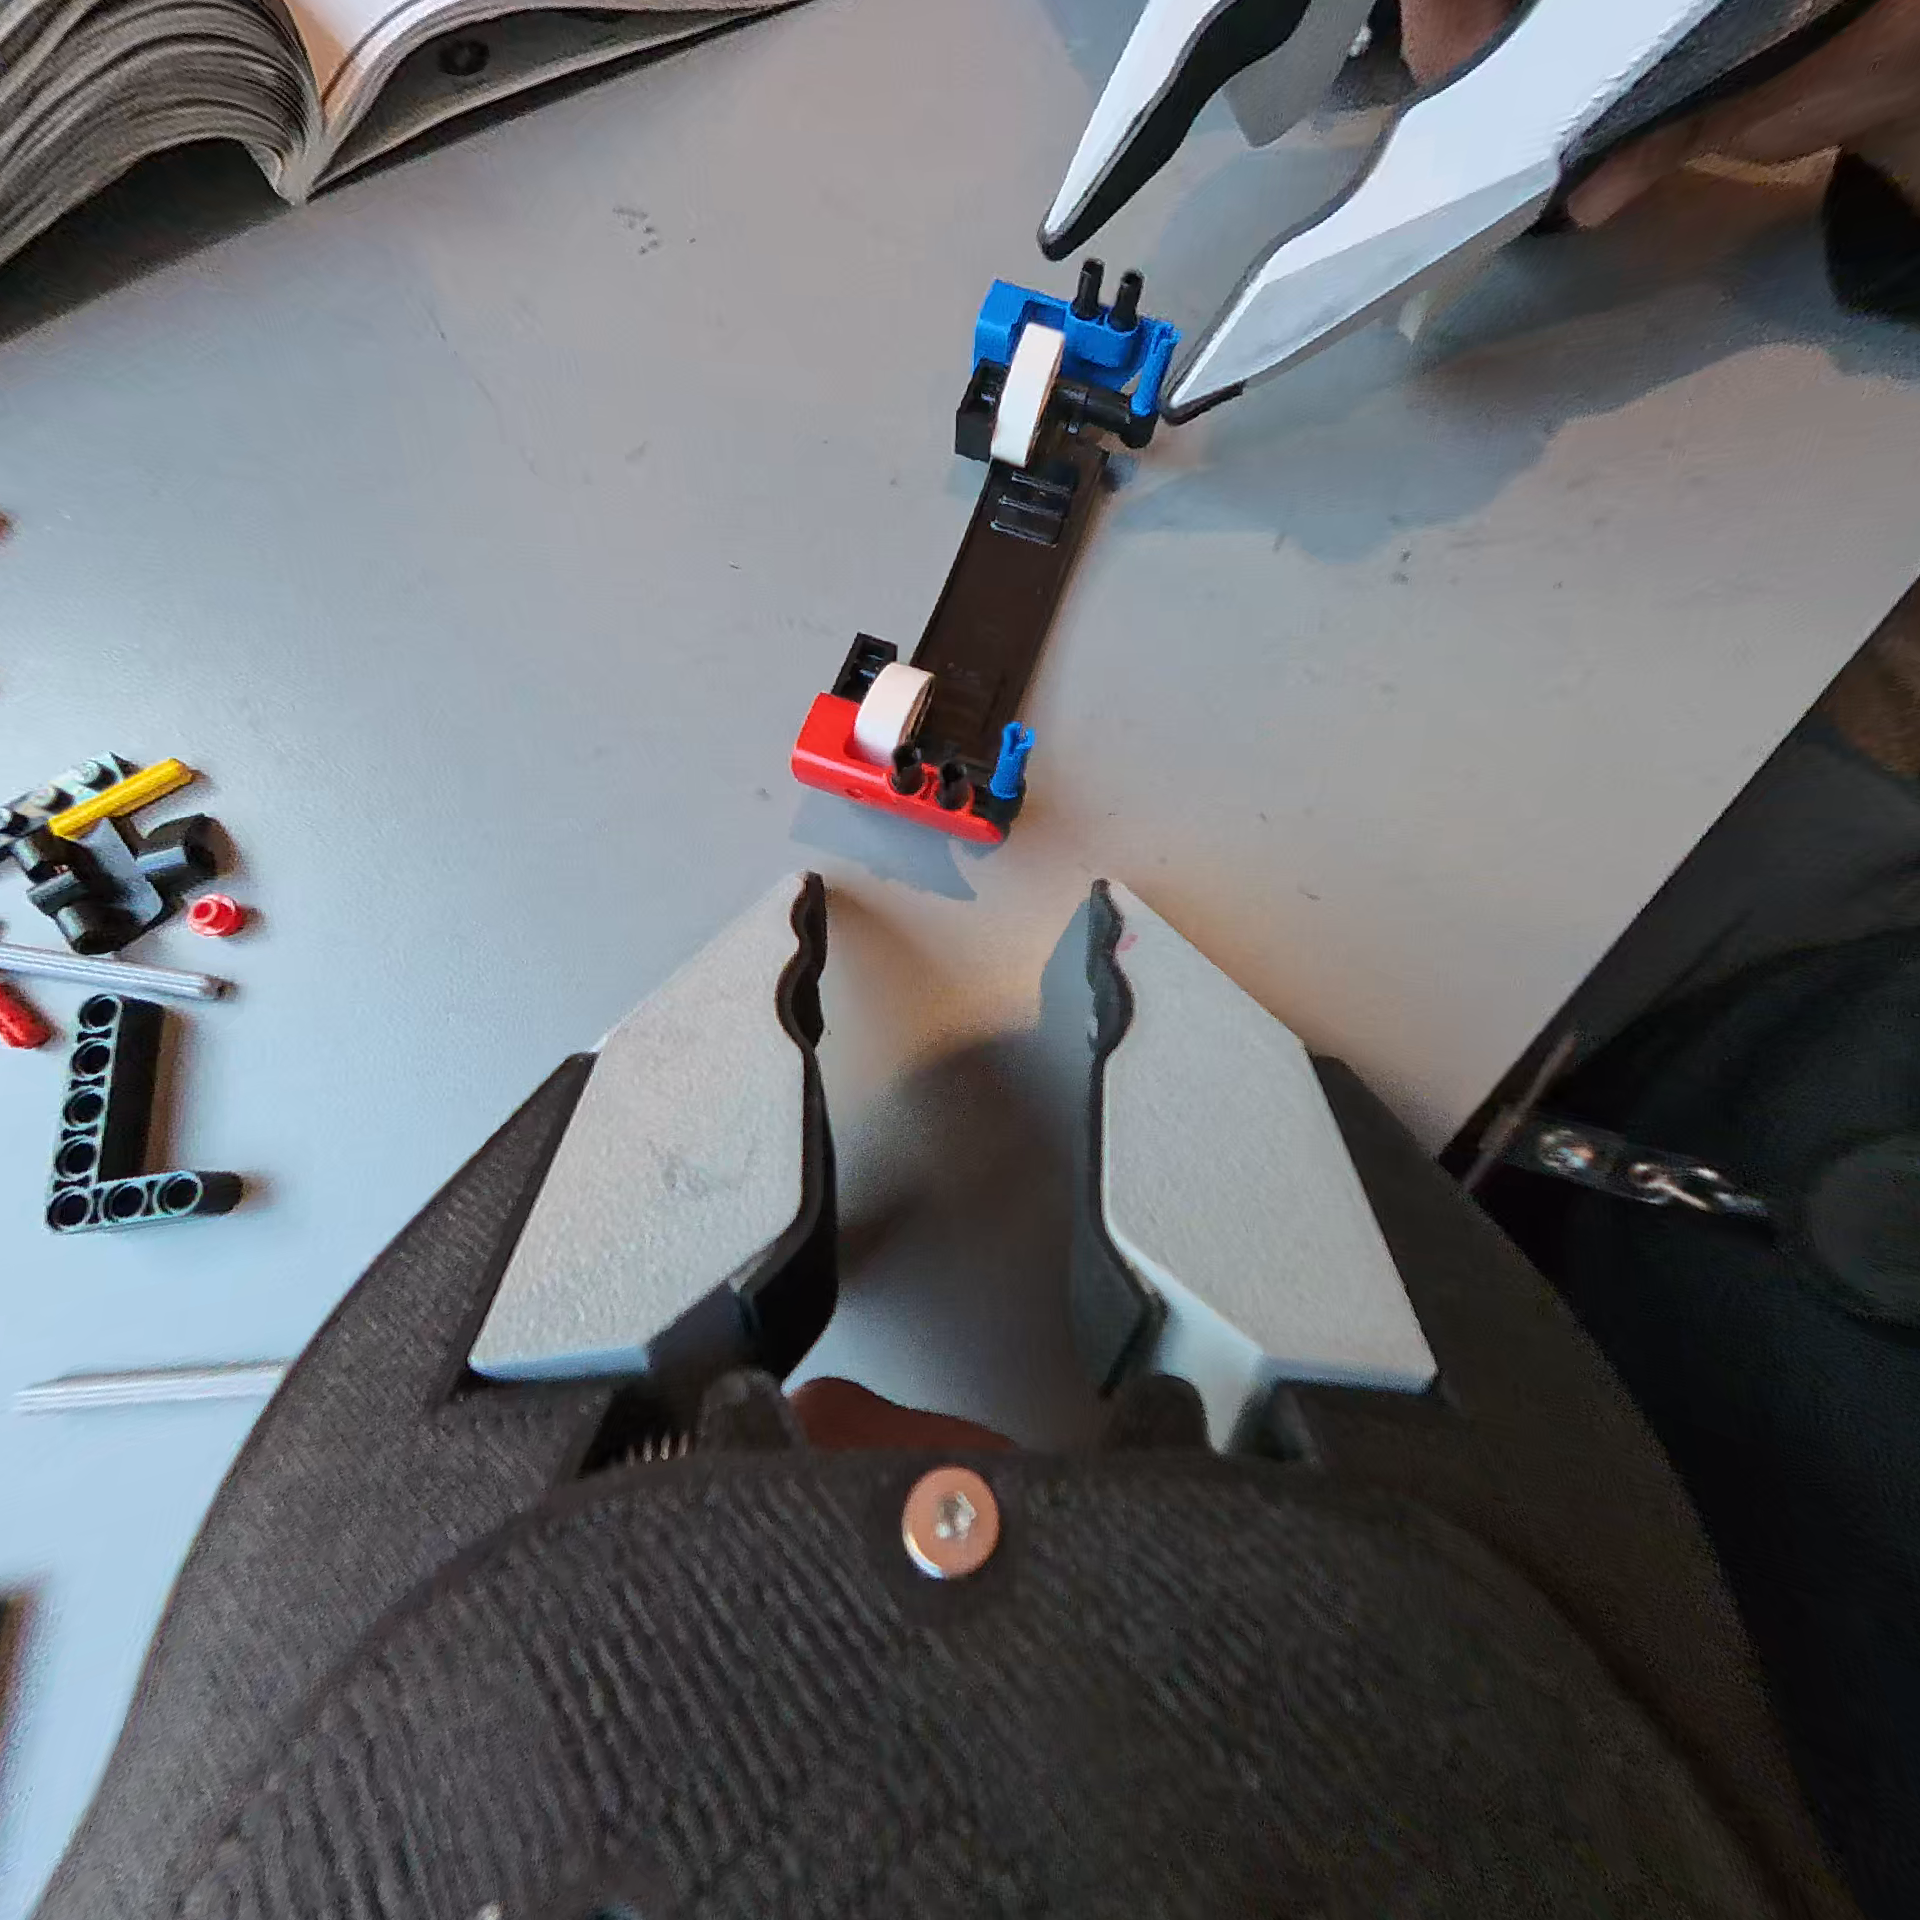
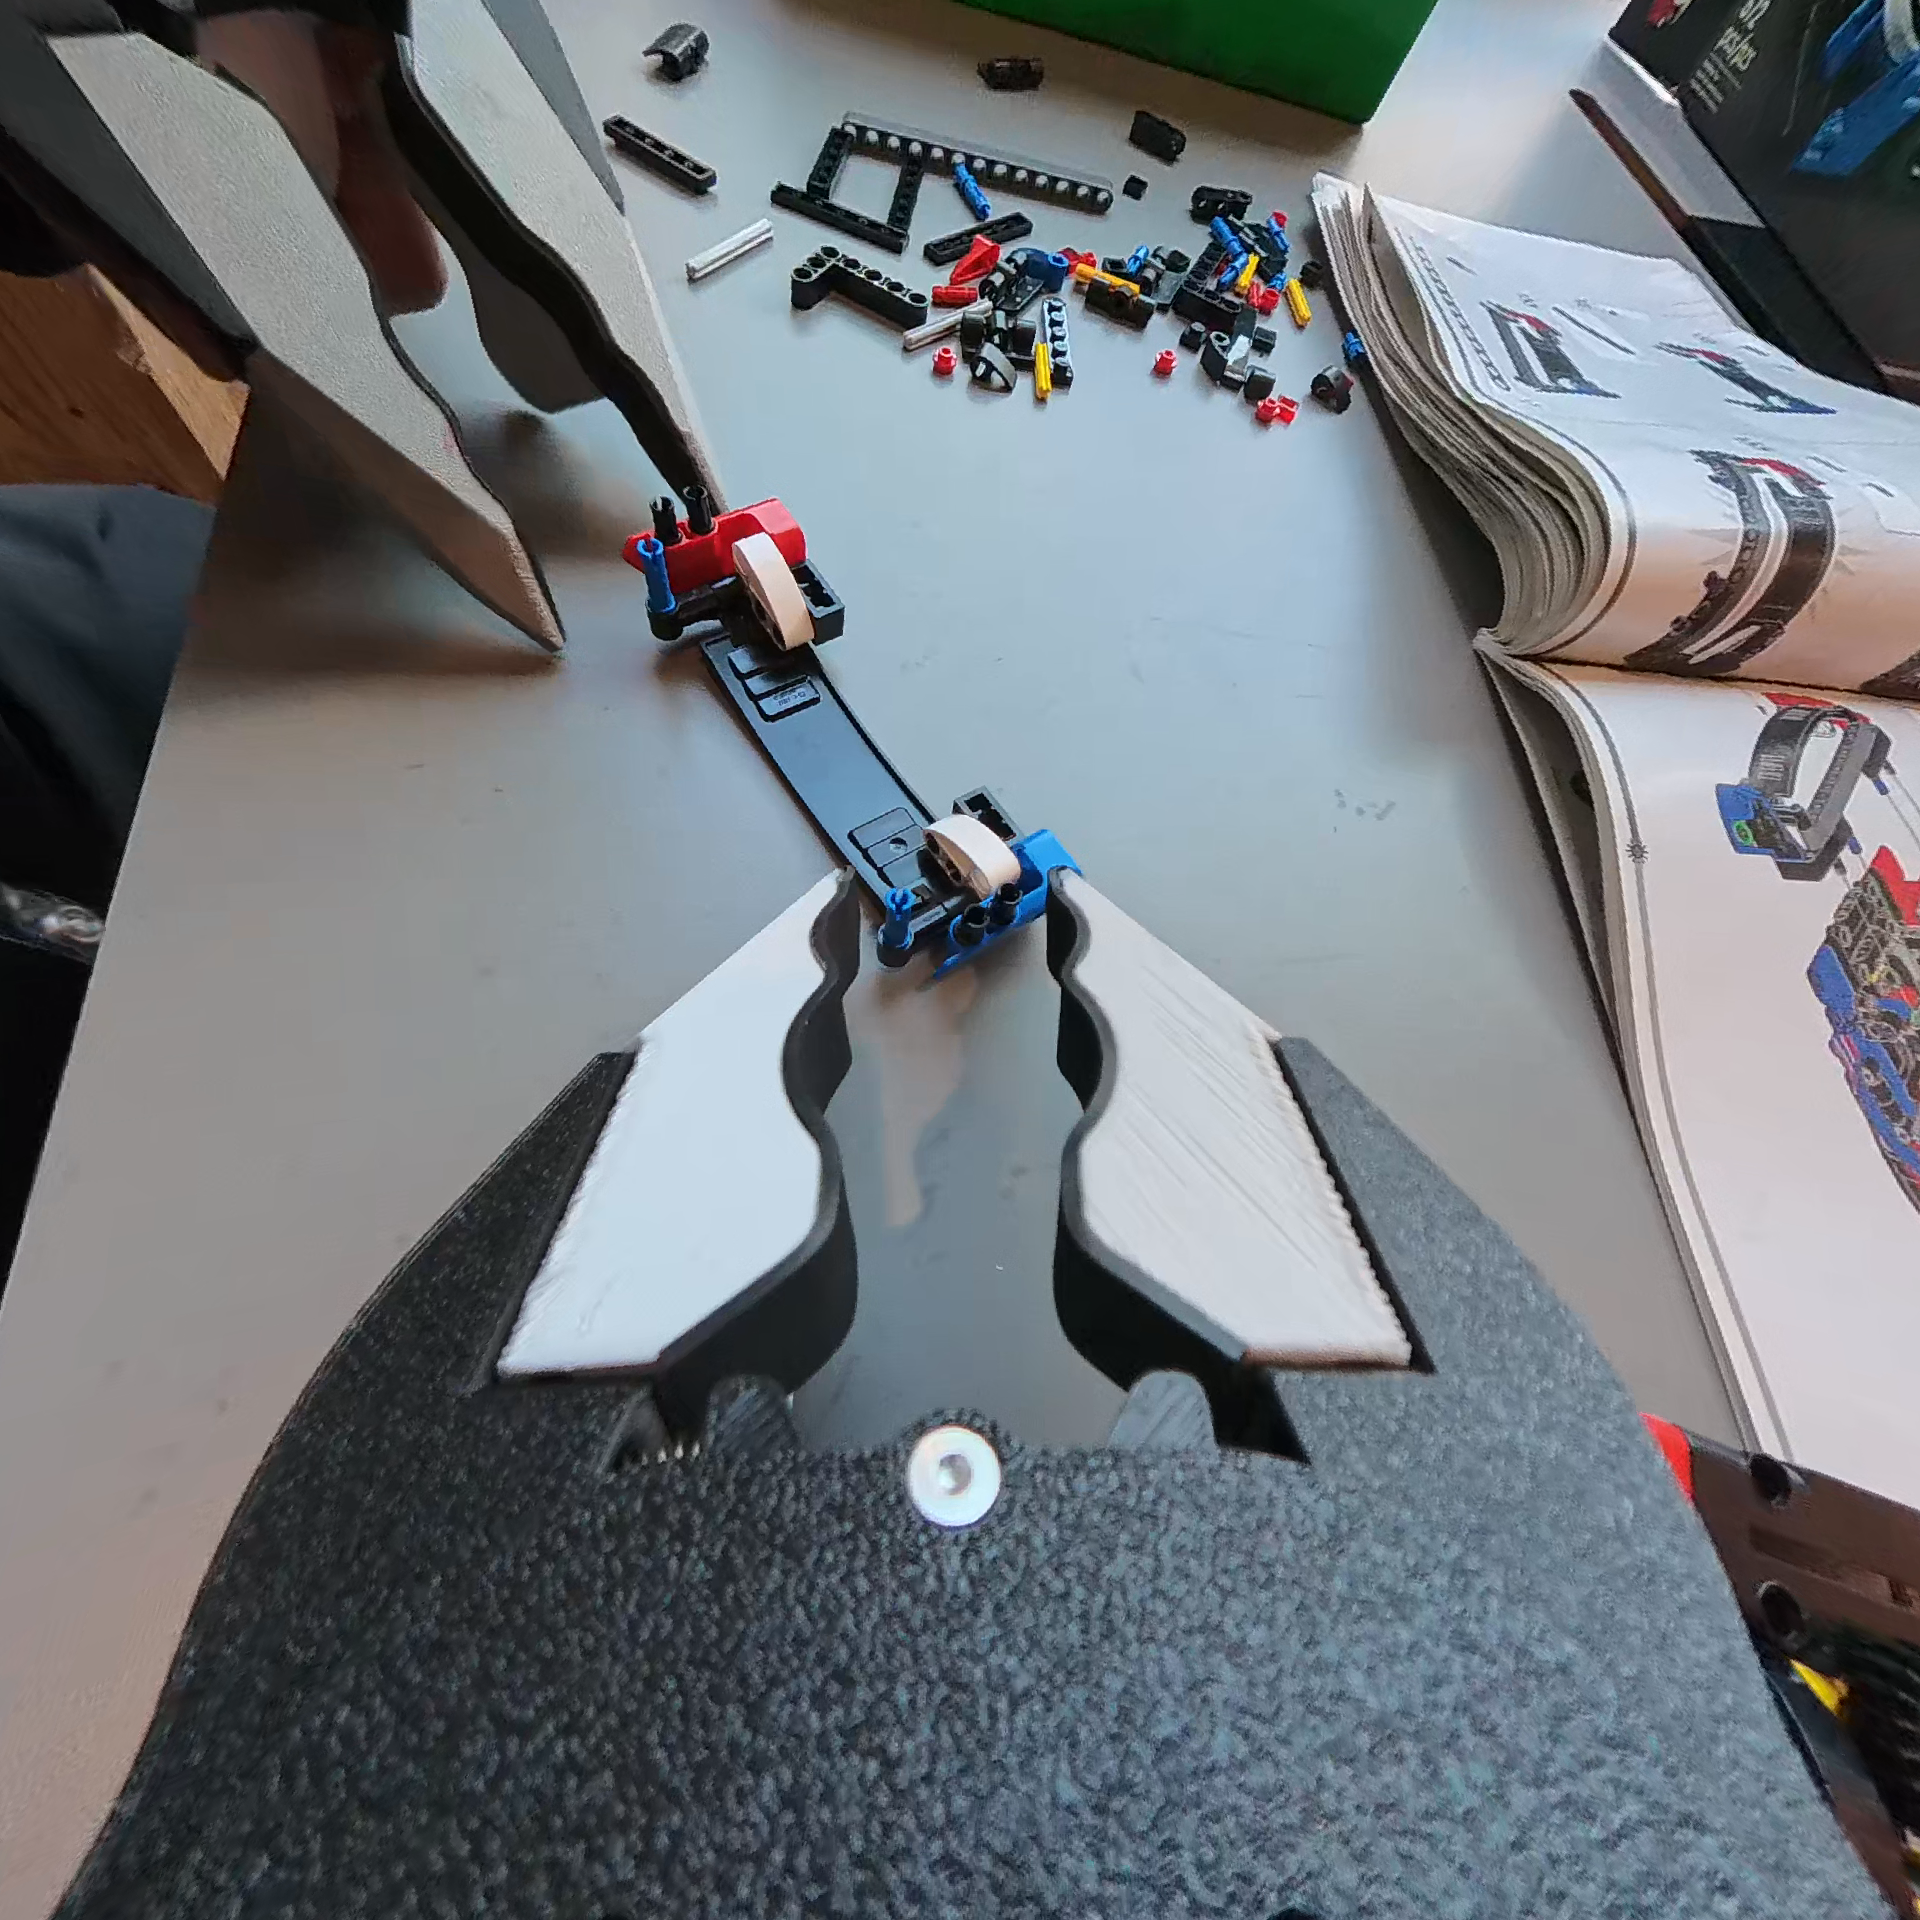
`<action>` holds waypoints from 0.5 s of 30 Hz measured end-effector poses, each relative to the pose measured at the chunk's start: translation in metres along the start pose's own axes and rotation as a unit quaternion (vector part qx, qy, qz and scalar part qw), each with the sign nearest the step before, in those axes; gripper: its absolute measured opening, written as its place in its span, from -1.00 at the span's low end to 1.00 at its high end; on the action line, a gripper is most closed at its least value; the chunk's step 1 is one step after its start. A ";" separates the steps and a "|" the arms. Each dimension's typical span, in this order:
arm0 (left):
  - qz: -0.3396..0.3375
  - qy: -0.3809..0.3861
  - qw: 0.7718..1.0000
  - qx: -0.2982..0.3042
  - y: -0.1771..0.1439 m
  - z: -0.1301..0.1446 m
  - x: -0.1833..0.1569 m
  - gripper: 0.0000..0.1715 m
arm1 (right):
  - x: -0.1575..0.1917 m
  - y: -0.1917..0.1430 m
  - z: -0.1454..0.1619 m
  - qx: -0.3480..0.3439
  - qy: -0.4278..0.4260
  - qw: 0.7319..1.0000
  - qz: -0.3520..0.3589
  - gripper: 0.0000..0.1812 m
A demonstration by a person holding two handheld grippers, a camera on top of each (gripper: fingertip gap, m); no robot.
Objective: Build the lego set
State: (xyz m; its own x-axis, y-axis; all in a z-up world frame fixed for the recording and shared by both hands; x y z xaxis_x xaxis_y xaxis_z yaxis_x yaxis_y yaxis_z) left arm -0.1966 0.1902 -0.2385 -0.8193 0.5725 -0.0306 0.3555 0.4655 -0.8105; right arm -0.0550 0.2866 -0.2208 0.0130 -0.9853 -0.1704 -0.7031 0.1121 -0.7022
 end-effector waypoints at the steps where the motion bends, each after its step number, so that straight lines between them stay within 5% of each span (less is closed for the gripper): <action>1: 0.007 -0.007 1.000 -0.002 0.000 0.000 0.001 -0.45 | 0.000 -0.001 -0.001 -0.005 0.002 1.000 0.000 -0.61; 9: 0.043 -0.040 0.998 -0.019 -0.004 -0.001 0.005 -0.53 | -0.006 -0.015 -0.006 -0.068 0.014 0.998 0.003 -0.68; 15: 0.060 -0.058 0.996 -0.028 -0.005 -0.002 0.007 -0.58 | -0.007 -0.007 -0.005 -0.044 0.023 0.998 -0.028 -0.65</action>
State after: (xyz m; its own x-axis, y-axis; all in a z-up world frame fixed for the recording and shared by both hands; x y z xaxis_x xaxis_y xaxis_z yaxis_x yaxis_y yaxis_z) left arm -0.2032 0.1934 -0.2335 -0.8147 0.5464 -0.1943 0.4754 0.4373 -0.7634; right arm -0.0535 0.2920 -0.2108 0.0218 -0.9949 -0.0990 -0.7618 0.0476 -0.6460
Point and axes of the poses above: each gripper's, where its closed fingertips meet, y out along the fingers, z out of its underside, x = y × z across the jaws, the point moved 5 cm from there along -y, back along the fingers, and after that the axes turned 13 degrees about x, right-handed, at the moved point
